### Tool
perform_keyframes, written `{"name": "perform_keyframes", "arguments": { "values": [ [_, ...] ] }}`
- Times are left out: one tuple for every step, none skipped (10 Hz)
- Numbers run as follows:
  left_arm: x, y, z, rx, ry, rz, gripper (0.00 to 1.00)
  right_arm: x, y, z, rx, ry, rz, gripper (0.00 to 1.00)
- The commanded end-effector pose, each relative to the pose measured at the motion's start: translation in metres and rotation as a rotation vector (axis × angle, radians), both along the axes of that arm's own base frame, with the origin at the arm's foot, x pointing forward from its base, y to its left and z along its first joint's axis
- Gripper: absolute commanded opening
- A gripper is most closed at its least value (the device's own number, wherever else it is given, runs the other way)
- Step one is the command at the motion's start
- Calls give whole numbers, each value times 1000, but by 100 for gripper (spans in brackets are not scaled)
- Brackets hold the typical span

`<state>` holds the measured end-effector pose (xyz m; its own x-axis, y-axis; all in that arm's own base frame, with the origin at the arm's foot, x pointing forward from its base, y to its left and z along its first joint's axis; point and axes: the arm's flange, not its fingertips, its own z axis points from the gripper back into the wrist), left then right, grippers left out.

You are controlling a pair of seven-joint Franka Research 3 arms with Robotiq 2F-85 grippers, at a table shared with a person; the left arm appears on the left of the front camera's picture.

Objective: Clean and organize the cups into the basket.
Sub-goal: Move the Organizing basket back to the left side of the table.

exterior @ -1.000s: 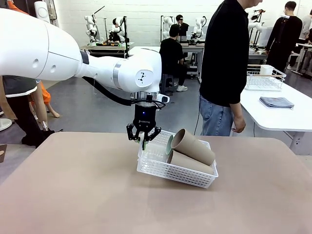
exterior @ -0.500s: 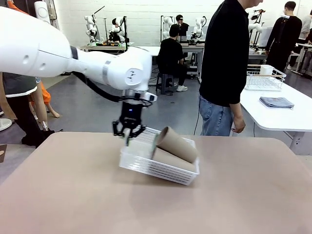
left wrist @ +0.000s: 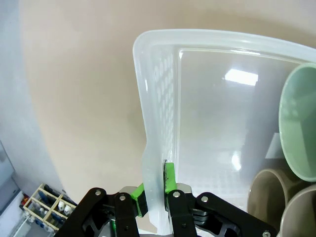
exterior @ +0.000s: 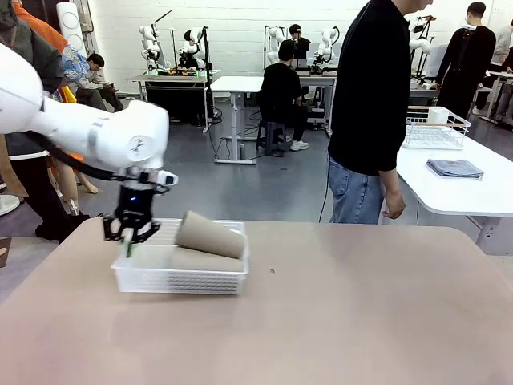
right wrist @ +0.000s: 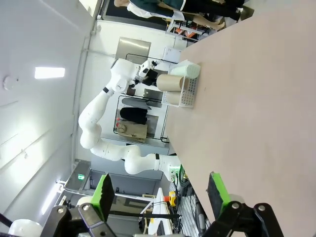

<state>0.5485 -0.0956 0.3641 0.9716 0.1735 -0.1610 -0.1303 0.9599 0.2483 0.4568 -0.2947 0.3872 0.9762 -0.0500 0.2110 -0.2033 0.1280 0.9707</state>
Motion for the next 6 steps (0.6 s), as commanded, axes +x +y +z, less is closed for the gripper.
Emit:
{"name": "perform_keyframes", "arguments": {
  "values": [
    [-23,44,0,40,-68,-18,3,3,1,1,12,-15,-4,100],
    [-30,57,-1,23,-74,-19,3,3,1,1,12,-15,-4,100],
    [-33,49,3,-32,-85,-37,3,3,1,1,12,-15,-4,100],
    [-14,48,-1,0,-40,3,3,3,1,1,12,-15,-4,100],
    [-14,48,-1,0,-40,3,3,3,1,1,12,-15,-4,100],
    [-14,48,-1,0,-40,3,3,3,1,1,12,-15,-4,100]
  ]
}}
